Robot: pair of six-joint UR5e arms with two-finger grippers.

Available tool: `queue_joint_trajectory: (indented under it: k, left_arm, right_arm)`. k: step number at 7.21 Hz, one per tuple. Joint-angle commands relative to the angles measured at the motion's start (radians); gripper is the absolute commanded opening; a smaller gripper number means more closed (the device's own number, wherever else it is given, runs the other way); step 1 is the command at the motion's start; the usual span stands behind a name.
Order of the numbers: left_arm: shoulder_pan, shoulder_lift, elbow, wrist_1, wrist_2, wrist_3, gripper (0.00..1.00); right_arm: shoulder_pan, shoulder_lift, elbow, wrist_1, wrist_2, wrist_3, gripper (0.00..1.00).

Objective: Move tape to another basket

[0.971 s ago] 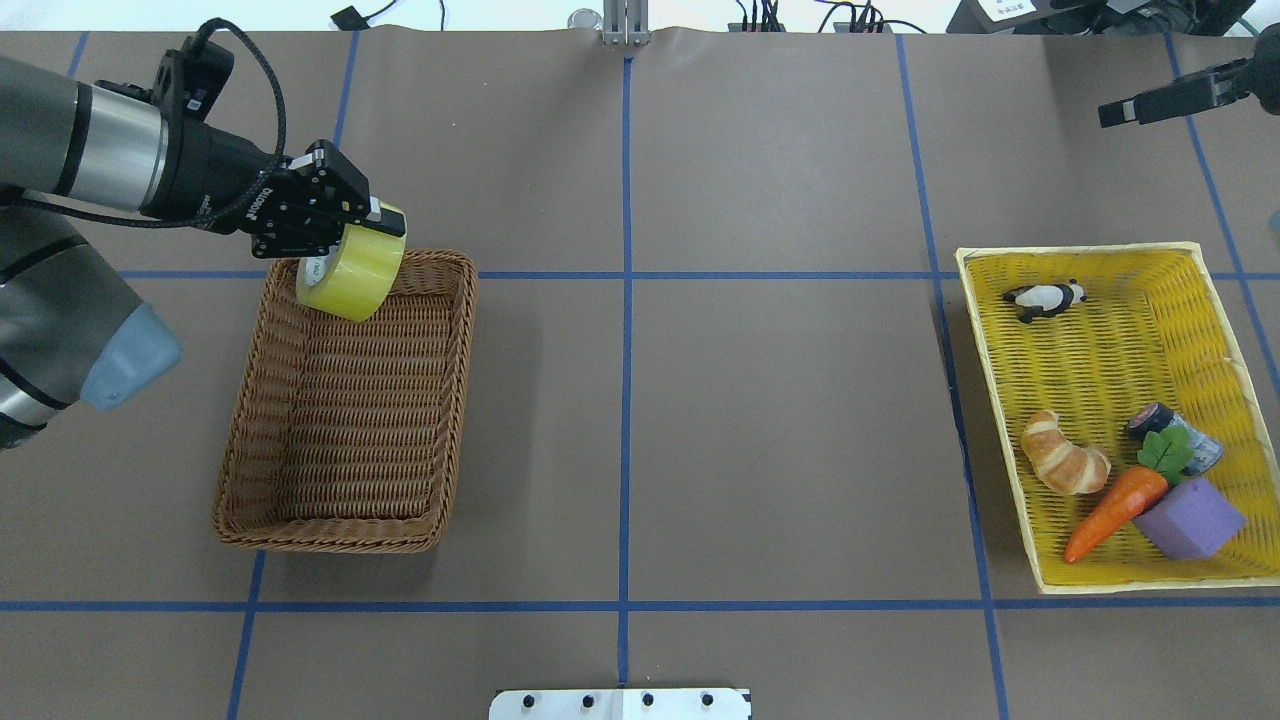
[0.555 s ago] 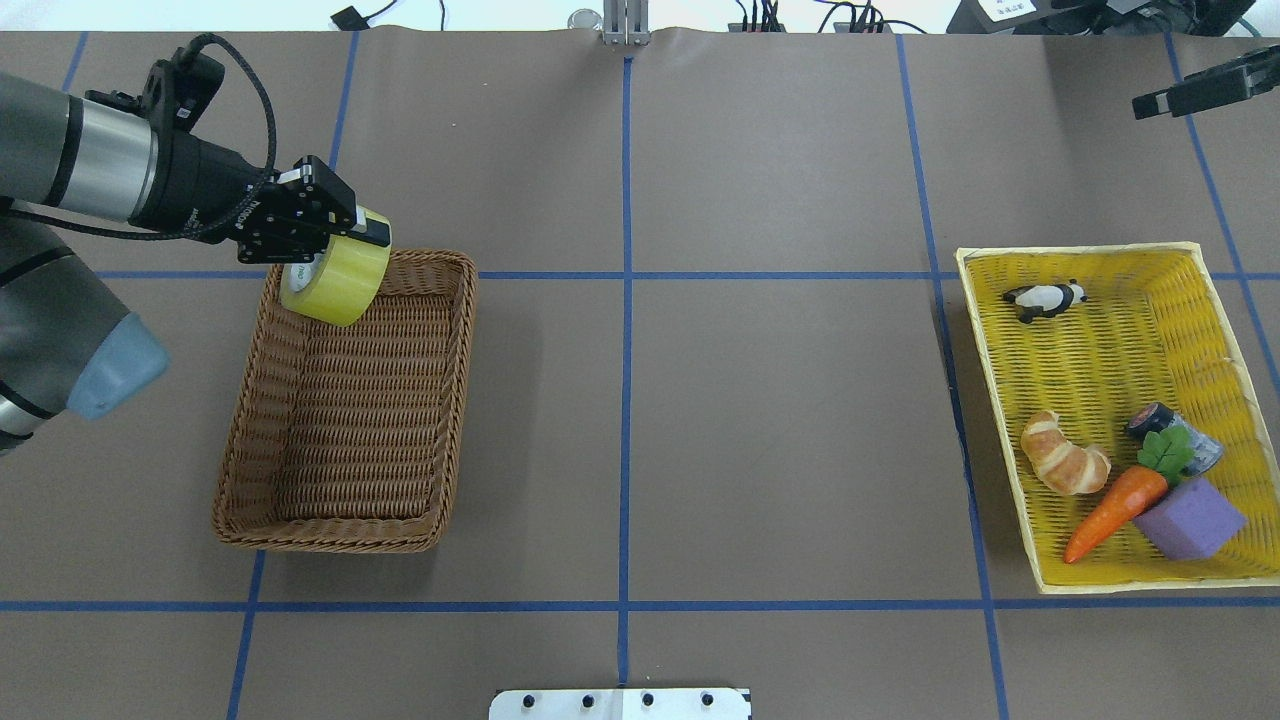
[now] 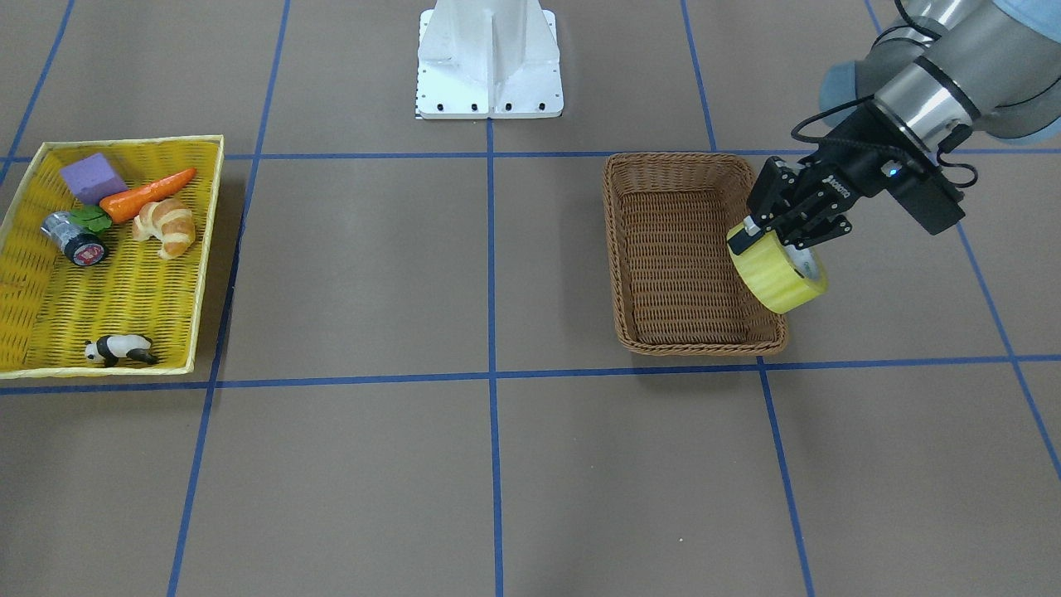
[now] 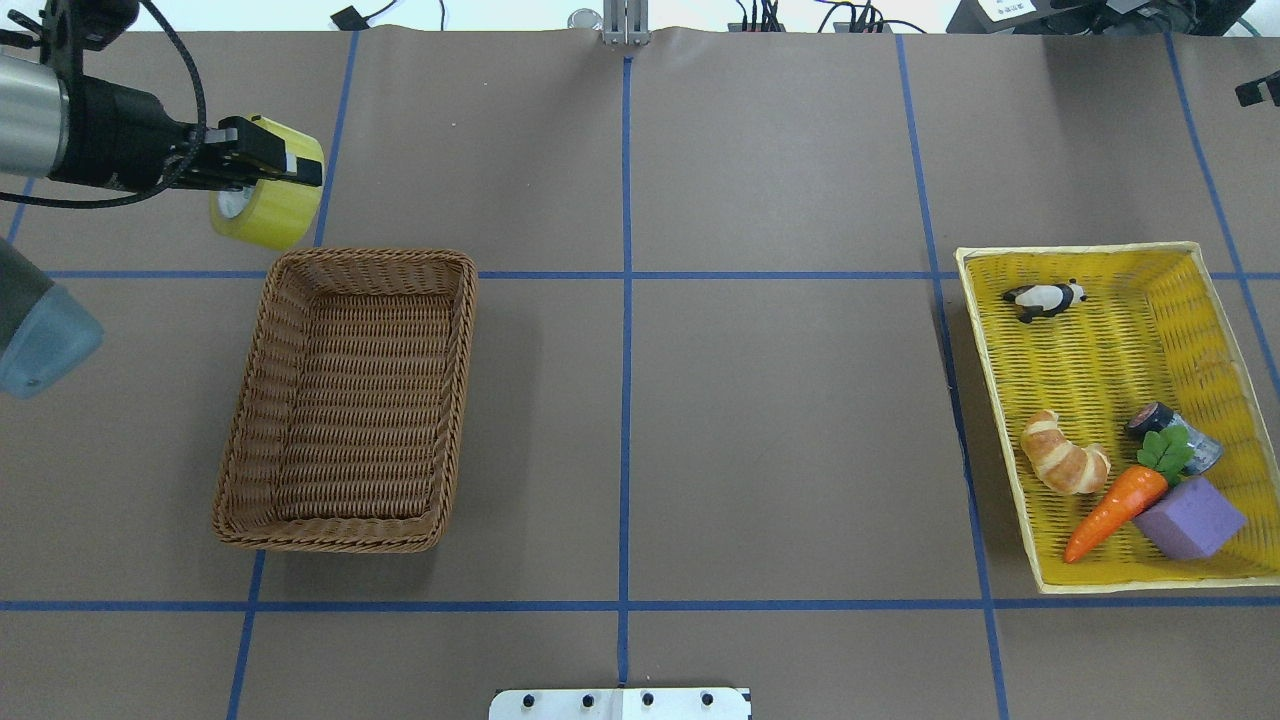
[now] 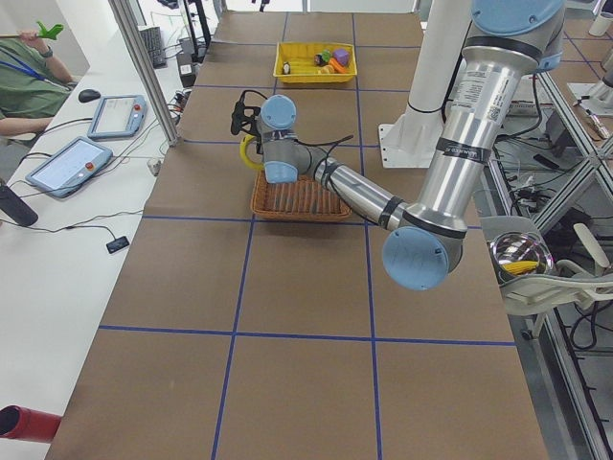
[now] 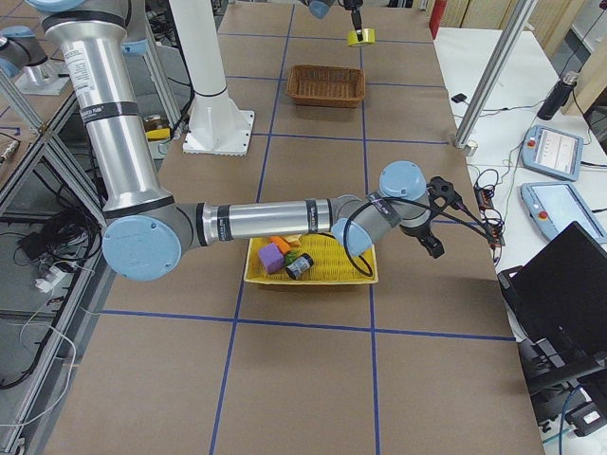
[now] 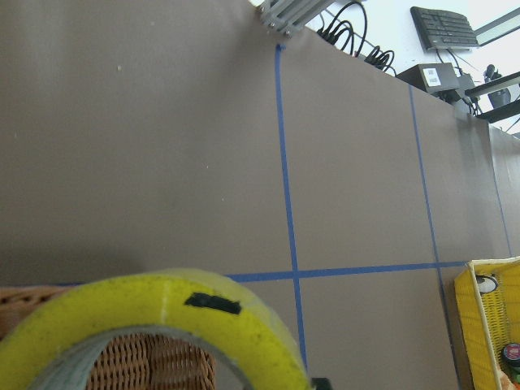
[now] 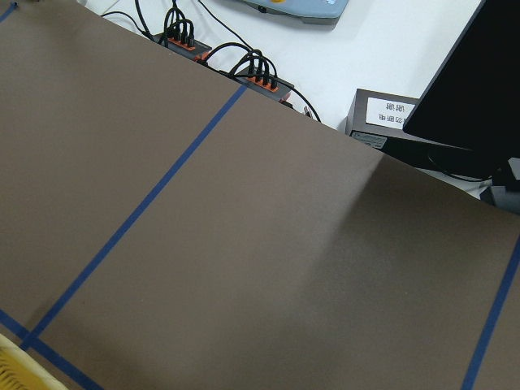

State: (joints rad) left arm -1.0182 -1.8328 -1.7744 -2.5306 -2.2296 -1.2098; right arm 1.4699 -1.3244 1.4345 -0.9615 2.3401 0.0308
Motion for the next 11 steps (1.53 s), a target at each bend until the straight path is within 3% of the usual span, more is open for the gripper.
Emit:
queue_joint_trajectory:
  k: [1, 2, 3, 5, 7, 8, 10, 11]
  left_arm:
    - [0.015, 0.107, -0.166, 0.251, 0.094, 0.233, 0.00]
    - [0.067, 0.130, -0.297, 0.499, 0.173, 0.295, 0.00]
    - [0.161, 0.138, -0.377, 0.654, 0.261, 0.295, 0.00]
    - [0.281, 0.081, -0.383, 0.829, 0.289, 0.282, 0.00]
    - [0.387, -0.078, -0.290, 0.982, 0.292, 0.276, 0.00]
    - [0.415, -0.120, -0.216, 0.981, 0.307, 0.274, 0.00]
    - [0.426, -0.121, -0.157, 0.974, 0.353, 0.285, 0.00]
    - [0.426, -0.121, -0.134, 0.963, 0.354, 0.285, 0.07]
  right_arm:
    - [0.010, -0.004, 0.079, -0.237, -0.067, -0.133, 0.97]
    - [0.024, -0.018, 0.139, -0.399, -0.068, -0.223, 0.97]
    - [0.035, -0.019, 0.179, -0.562, -0.068, -0.308, 0.97]
    - [0.050, -0.059, 0.199, -0.800, -0.085, -0.457, 0.99]
    - [0.053, -0.151, 0.214, -0.829, -0.087, -0.473, 0.99]
    - [0.053, -0.165, 0.211, -0.842, -0.087, -0.457, 0.99]
    - [0.053, -0.161, 0.216, -0.904, -0.087, -0.456, 1.00]
    - [0.053, -0.162, 0.224, -0.905, -0.085, -0.457, 1.00]
